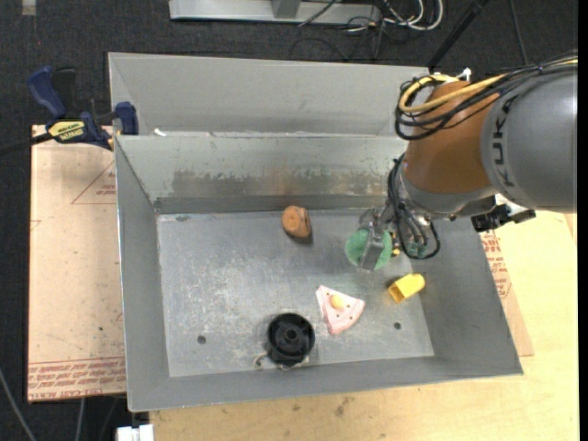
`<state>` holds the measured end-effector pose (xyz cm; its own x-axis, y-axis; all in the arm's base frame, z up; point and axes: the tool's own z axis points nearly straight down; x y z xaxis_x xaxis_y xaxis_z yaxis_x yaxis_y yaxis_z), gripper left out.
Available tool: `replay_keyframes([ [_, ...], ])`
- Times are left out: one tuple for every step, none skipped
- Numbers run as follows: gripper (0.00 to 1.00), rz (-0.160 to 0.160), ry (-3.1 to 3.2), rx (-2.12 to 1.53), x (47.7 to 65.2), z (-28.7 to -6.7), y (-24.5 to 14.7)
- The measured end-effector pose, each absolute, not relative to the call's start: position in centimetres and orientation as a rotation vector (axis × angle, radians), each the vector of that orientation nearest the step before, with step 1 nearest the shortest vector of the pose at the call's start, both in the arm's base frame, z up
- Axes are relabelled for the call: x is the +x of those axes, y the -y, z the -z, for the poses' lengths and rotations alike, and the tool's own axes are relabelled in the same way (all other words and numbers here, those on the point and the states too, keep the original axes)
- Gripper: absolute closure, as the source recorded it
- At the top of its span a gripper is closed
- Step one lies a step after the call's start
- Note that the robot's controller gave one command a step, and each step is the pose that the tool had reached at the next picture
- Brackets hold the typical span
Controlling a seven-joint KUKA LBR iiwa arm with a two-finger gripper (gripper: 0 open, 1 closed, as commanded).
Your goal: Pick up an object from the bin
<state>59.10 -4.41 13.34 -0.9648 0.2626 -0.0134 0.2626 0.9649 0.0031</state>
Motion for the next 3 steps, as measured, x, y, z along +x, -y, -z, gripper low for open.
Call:
replay_keyframes([
  [1.00,-0.002,-3.121,0.407,60.9,-16.0,4.6],
  [1.00,-0.002,-3.097,0.405,61.5,-15.0,6.4],
  [1.00,-0.001,-3.128,0.402,61.1,-15.3,6.2],
])
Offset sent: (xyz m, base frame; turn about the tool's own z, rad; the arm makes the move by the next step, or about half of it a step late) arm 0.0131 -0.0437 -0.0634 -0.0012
